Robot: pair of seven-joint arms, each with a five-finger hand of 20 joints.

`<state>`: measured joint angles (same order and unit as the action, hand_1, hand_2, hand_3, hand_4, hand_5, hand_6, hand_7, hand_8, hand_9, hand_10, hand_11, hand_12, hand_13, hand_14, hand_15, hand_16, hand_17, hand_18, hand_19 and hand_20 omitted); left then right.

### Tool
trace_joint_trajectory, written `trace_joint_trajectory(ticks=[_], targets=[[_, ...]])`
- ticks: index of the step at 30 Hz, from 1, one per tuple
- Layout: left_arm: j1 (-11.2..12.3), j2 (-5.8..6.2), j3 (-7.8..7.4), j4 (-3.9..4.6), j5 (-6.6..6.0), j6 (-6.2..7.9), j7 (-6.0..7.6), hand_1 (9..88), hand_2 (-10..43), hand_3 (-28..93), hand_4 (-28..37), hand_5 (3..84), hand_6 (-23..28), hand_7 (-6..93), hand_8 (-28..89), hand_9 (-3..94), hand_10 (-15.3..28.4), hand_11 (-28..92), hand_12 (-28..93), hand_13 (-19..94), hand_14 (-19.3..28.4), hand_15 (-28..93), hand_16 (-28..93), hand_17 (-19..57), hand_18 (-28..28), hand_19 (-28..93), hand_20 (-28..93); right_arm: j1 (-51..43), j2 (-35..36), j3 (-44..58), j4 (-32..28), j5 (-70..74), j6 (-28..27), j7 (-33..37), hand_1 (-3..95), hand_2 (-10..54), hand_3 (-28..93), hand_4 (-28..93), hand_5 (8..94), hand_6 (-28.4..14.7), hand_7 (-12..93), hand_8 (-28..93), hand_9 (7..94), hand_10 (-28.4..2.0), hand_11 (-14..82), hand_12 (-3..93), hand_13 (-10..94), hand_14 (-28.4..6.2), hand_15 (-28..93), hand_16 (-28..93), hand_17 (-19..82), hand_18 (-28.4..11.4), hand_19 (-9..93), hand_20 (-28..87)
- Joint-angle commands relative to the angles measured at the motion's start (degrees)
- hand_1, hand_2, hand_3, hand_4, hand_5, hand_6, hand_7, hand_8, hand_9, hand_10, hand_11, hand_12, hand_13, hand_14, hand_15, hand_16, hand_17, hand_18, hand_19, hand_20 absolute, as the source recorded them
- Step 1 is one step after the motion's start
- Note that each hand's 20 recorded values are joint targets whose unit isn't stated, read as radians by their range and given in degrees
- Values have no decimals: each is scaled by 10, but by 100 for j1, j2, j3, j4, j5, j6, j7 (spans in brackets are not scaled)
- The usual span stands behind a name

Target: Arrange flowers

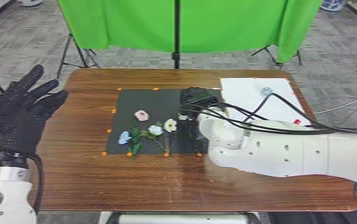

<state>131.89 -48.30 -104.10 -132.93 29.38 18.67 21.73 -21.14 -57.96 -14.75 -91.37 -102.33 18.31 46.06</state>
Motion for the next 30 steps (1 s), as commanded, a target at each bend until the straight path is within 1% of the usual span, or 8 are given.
trace_joint_trajectory(ticks=[1, 4, 8, 9, 19, 20, 25, 30], targets=[[50, -56, 19, 33, 12, -48, -75, 198, 80, 766, -283, 318, 70, 111, -81, 290, 183, 248, 117, 243, 275, 554, -106, -84, 240, 575, 118, -34, 75, 216, -80, -82, -298, 80, 368, -95, 806, -282, 657, 17, 196, -133, 836, -95, 282, 189, 830, -30, 622, 190, 383, -181, 928, 128], [68, -52, 19, 30, 3, -36, -47, 198, 81, 766, -283, 318, 70, 112, -81, 290, 183, 248, 116, 243, 275, 553, -106, -84, 240, 576, 118, -64, 94, 284, -110, -62, -364, 86, 358, -95, 808, -282, 640, 12, 192, -133, 825, -100, 287, 185, 826, -31, 628, 192, 379, -186, 929, 128], [79, -83, -2, 23, 29, -51, -101, 199, 81, 765, -283, 319, 70, 112, -81, 290, 183, 248, 116, 242, 274, 553, -106, -84, 240, 576, 118, -92, 140, 374, -172, -23, -454, 53, 352, -95, 804, -282, 628, 7, 188, -131, 816, -104, 289, 182, 821, -33, 632, 192, 376, -188, 930, 127], [84, -62, 2, 20, 6, -12, -71, 200, 81, 766, -283, 319, 70, 112, -81, 290, 183, 248, 116, 242, 275, 553, -106, -84, 240, 576, 117, -94, 139, 393, -176, -25, -449, 26, 348, -95, 802, -282, 627, 7, 187, -130, 814, -105, 289, 181, 820, -33, 633, 192, 373, -190, 930, 127], [23, -106, 8, 34, 65, -60, -180, 200, 81, 767, -283, 319, 71, 112, -82, 290, 184, 249, 116, 241, 275, 552, -106, -84, 240, 576, 117, -95, 143, 450, -293, -115, -574, 63, 314, -95, 788, -274, 621, -2, 176, -126, 812, -113, 290, 178, 816, -40, 642, 191, 369, -198, 932, 129], [45, -54, 8, 36, 25, -39, -131, 201, 81, 767, -283, 319, 71, 112, -82, 290, 184, 249, 116, 241, 275, 552, -106, -84, 239, 577, 117, -82, 155, 434, -305, -87, -551, 55, 310, -95, 787, -273, 620, -3, 176, -125, 812, -114, 290, 178, 816, -40, 643, 190, 369, -199, 932, 129], [74, -97, -19, 15, 46, -26, -194, 202, 81, 767, -283, 319, 71, 113, -82, 289, 184, 249, 116, 241, 275, 553, -106, -84, 240, 577, 116, 16, 226, 312, -396, -167, -118, 113, 289, -75, 789, -262, 623, -5, 171, -123, 817, -119, 290, 177, 817, -44, 647, 189, 370, -204, 932, 132], [162, -95, -47, -13, 38, -5, -107, 202, 81, 766, -283, 319, 71, 112, -82, 290, 183, 249, 116, 241, 275, 553, -106, -84, 240, 577, 116, 213, 506, 250, -582, -207, 448, 29, 252, -30, 792, -250, 627, -8, 166, -121, 819, -127, 287, 176, 822, -51, 644, 186, 374, -209, 932, 130]])
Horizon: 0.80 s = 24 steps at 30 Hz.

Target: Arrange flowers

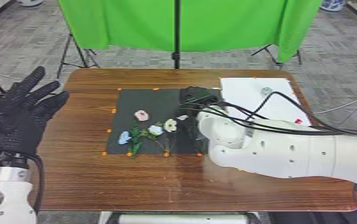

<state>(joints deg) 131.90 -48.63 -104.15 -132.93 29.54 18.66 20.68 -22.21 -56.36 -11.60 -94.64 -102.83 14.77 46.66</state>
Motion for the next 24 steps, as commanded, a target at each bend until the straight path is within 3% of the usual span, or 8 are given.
trace_joint_trajectory(ticks=[1, 2, 9, 18, 24], targets=[[161, -57, -46, -20, 19, -1, -6, 202, 81, 767, -283, 319, 71, 112, -82, 290, 184, 249, 116, 241, 275, 553, -106, -84, 240, 577, 116, 381, 478, -114, -309, -193, 983, -57, 249, -27, 795, -248, 628, -9, 166, -120, 814, -130, 283, 175, 820, -52, 643, 186, 374, -209, 932, 129], [143, -36, -39, -18, 14, -7, 6, 202, 81, 767, -283, 319, 71, 112, -82, 289, 183, 250, 116, 241, 275, 553, -106, -84, 240, 577, 116, 520, 616, -267, -348, -252, 1207, -63, 245, -24, 798, -245, 627, -11, 165, -120, 804, -134, 280, 175, 811, -56, 642, 186, 368, -209, 924, 125], [190, 4, -50, -78, 60, -16, 32, 202, 81, 766, -283, 319, 72, 112, -81, 290, 183, 252, 116, 241, 275, 552, -107, -84, 240, 578, 116, 933, 1646, -230, -176, 95, 1099, -428, 230, -3, 822, -236, 588, -20, 179, -126, 629, -163, 198, 145, 684, -90, 651, 157, 318, -206, 879, 99], [145, 51, 48, -97, 38, 10, 119, 202, 81, 766, -283, 320, 72, 111, -81, 290, 184, 251, 115, 241, 275, 552, -106, -84, 240, 578, 116, 1185, 2055, -87, 811, 579, -23, -530, 238, -7, 839, -254, 504, -20, 186, -136, 513, -159, 140, 138, 630, -94, 670, 123, 297, -197, 867, 95], [0, 32, 124, -57, 64, -78, 64, 203, 81, 766, -283, 320, 71, 111, -81, 291, 184, 250, 115, 240, 275, 553, -106, -84, 240, 579, 115, 754, 2074, 510, 1250, 745, -766, -588, 238, -34, 836, -266, 441, -20, 176, -131, 447, -163, 107, 137, 601, -97, 683, 114, 287, -193, 864, 96]])
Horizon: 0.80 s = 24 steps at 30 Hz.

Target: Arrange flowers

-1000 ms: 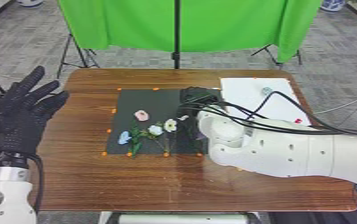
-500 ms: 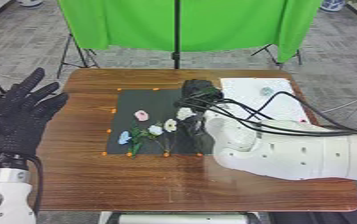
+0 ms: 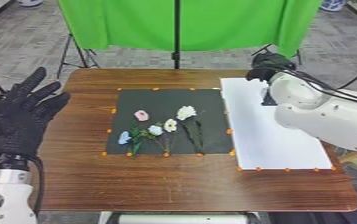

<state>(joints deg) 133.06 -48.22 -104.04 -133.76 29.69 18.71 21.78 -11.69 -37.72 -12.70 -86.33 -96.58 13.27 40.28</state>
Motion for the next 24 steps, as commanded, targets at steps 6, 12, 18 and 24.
trace_joint_trajectory(ticks=[6, 12, 18, 24], targets=[[-112, -29, 116, 13, 32, -44, -15, 203, 81, 766, -283, 320, 71, 113, -82, 290, 184, 250, 116, 240, 275, 552, -106, -84, 240, 579, 115, -666, 80, 1118, 617, 158, -1316, -8, 234, -47, 842, -276, 392, -7, 172, -132, 412, -171, 96, 140, 579, -101, 696, 100, 276, -192, 859, 99], [-124, -43, 140, 18, 32, -76, 8, 204, 82, 765, -283, 319, 71, 112, -82, 289, 184, 250, 115, 240, 274, 552, -106, -84, 240, 579, 114, -981, -13, 1604, 814, 316, -1885, -26, 228, -50, 842, -278, 348, 8, 158, -131, 396, -173, 85, 136, 576, -105, 704, 93, 267, -198, 859, 106], [-115, -29, 168, 29, 29, -98, 73, 204, 81, 766, -283, 319, 71, 112, -82, 289, 184, 250, 116, 240, 275, 553, -106, -84, 240, 579, 114, -1089, -110, 1829, 1037, 389, -2328, -28, 216, -43, 852, -275, 313, 15, 152, -127, 383, -177, 77, 136, 572, -111, 727, 90, 260, -202, 860, 116], [-165, 105, 306, 121, -61, -85, 255, 204, 81, 766, -283, 319, 71, 111, -82, 289, 184, 250, 116, 240, 274, 552, -107, -84, 239, 579, 113, -802, -316, 1564, 1451, 472, -2603, -158, 215, -37, 852, -278, 285, 21, 157, -130, 361, -174, 70, 136, 570, -113, 741, 83, 254, -204, 859, 120]])
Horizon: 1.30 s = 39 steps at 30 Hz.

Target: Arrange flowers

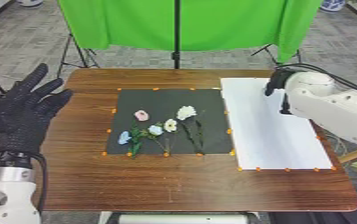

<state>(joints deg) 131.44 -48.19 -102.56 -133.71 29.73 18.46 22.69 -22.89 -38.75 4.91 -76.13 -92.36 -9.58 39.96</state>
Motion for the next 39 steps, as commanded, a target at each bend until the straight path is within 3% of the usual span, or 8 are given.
trace_joint_trajectory(ticks=[1, 7, 16, 24, 30, 33, 37, 39], targets=[[-18, 106, 185, 122, -89, -39, 171, 204, 80, 767, -283, 318, 71, 112, -81, 289, 183, 250, 116, 240, 274, 552, -107, -84, 239, 578, 113, 339, -242, -163, 459, 133, -390, -102, 215, -34, 852, -278, 283, 21, 158, -131, 359, -174, 70, 137, 569, -113, 742, 81, 253, -205, 859, 121], [-165, 119, 285, 165, -56, -66, 75, 204, 80, 768, -283, 319, 72, 112, -81, 289, 184, 251, 116, 240, 274, 552, -107, -84, 239, 579, 113, 382, -270, -215, 484, 99, -383, -72, 215, -28, 850, -279, 265, 21, 160, -133, 355, -168, 70, 139, 570, -110, 756, 78, 250, -206, 859, 126], [-104, 119, 291, 162, -63, -93, 99, 204, 80, 768, -283, 319, 71, 113, -82, 289, 184, 251, 116, 240, 274, 553, -107, -84, 239, 579, 113, 275, -349, -238, 380, -6, -664, -115, 220, -26, 853, -278, 259, 31, 169, -137, 352, -153, 71, 140, 569, -111, 764, 74, 244, -206, 849, 127], [-115, 127, 281, 159, -73, -75, 136, 204, 79, 769, -283, 319, 71, 113, -82, 288, 184, 251, 116, 239, 273, 553, -106, -84, 239, 579, 113, 98, -433, -130, 336, -76, -875, -153, 231, -23, 848, -280, 317, 32, 176, -145, 388, -123, 82, 139, 585, -108, 766, 73, 241, -208, 837, 131], [-141, 112, 294, 170, -69, -92, 124, 205, 80, 766, -283, 318, 70, 114, -82, 288, 183, 252, 115, 240, 274, 554, -107, -84, 239, 579, 113, 78, -380, -375, 209, -262, -490, -227, 264, -34, 848, -280, 397, 29, 182, -145, 463, -104, 105, 136, 608, -99, 748, 78, 244, -205, 825, 140], [-141, 99, 295, 169, -64, -95, 121, 205, 80, 766, -283, 318, 71, 114, -82, 288, 183, 252, 115, 240, 274, 554, -107, -84, 239, 579, 113, 94, -352, -594, 145, -513, -353, -242, 344, -86, 833, -282, 468, 33, 206, -155, 553, -97, 135, 134, 656, -73, 713, 97, 269, -190, 814, 148], [-128, 46, 288, 165, -56, -82, 89, 205, 80, 767, -283, 318, 71, 114, -82, 288, 182, 251, 115, 240, 274, 555, -107, -84, 239, 579, 113, 48, -289, -861, 43, -637, 332, -157, 429, -95, 787, -282, 586, 49, 249, -165, 701, -73, 188, 142, 737, -32, 668, 125, 310, -169, 802, 158], [-131, 39, 292, 171, -58, -78, 88, 205, 80, 767, -283, 318, 71, 114, -82, 288, 183, 252, 115, 240, 273, 554, -107, -84, 239, 579, 113, 27, -284, -939, 38, -707, 518, -157, 472, -95, 734, -282, 623, 50, 277, -106, 761, -56, 147, 206, 763, -23, 653, 143, 323, -161, 802, 160]])
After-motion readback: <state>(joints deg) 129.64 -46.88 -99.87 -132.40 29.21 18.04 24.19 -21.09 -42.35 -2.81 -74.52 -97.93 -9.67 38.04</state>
